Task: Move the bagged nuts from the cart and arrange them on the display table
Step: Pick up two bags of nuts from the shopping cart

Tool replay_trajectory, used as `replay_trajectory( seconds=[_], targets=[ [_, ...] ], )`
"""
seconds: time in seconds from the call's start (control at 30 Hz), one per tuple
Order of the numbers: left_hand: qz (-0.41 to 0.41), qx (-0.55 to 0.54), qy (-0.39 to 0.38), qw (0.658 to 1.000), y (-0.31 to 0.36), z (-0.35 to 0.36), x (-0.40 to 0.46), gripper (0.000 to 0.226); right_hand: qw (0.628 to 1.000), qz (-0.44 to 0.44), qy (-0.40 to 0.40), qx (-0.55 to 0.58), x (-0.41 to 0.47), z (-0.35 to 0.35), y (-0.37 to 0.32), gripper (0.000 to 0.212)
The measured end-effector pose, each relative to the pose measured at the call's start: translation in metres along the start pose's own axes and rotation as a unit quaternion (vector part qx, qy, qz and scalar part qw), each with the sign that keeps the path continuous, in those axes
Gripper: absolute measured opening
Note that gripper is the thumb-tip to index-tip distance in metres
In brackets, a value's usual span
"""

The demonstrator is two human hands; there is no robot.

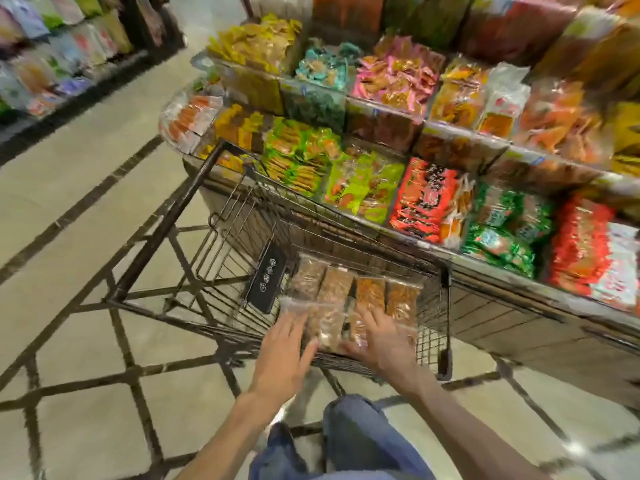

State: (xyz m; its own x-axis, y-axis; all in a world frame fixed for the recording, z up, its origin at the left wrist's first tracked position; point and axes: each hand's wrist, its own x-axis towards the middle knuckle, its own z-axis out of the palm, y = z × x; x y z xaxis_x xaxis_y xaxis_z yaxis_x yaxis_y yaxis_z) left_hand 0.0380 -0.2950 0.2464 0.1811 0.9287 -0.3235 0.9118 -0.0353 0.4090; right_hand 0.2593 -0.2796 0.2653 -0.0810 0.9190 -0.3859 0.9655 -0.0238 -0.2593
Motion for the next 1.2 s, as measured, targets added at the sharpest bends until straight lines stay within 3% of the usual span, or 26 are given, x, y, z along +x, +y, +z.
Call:
replay_trajectory(
  seconds=[0.03,0.13,0.17,0.23,0.3,0.63,0.87,1.07,1.2],
  targets=[
    [0.002,-0.002,-0.013,1.0,-0.003,-0.002,0.011,0.076,1.0,0.011,-0.004,0.01,0.005,-0.003,-0.004,0.089],
    [0.02,0.005,-0.045,0.999,-0.015,-0.004,0.048,0.12,0.999,0.043,-0.023,0.017,0.032,-0.006,-0.006,0.089],
    [0.02,0.003,-0.049,0.999,-0.018,-0.005,0.06,0.117,0.998,0.05,-0.029,0.023,0.042,-0.004,-0.004,0.091],
    [0.006,-0.002,-0.074,0.997,-0.023,-0.007,0.084,0.083,0.996,0.073,-0.037,0.045,0.064,0.0,0.0,0.091],
    [0.001,-0.003,-0.098,0.995,-0.029,-0.005,0.11,0.067,0.992,0.091,-0.046,0.068,0.088,0.002,0.004,0.092],
    [-0.018,-0.027,-0.182,0.983,-0.064,0.048,0.24,0.069,0.978,0.148,-0.098,0.113,0.19,0.061,0.033,0.093],
    [-0.026,-0.037,-0.201,0.979,-0.101,0.135,0.337,0.065,0.973,0.173,-0.088,0.127,0.249,0.125,0.056,0.1],
    [-0.141,-0.051,-0.139,0.979,-0.126,0.186,0.417,0.063,0.964,0.165,-0.111,0.178,0.293,0.162,0.068,0.092],
    [-0.201,0.024,-0.193,0.96,-0.129,0.209,0.45,0.045,0.952,0.175,-0.104,0.228,0.306,0.181,0.072,0.09]
  ],
)
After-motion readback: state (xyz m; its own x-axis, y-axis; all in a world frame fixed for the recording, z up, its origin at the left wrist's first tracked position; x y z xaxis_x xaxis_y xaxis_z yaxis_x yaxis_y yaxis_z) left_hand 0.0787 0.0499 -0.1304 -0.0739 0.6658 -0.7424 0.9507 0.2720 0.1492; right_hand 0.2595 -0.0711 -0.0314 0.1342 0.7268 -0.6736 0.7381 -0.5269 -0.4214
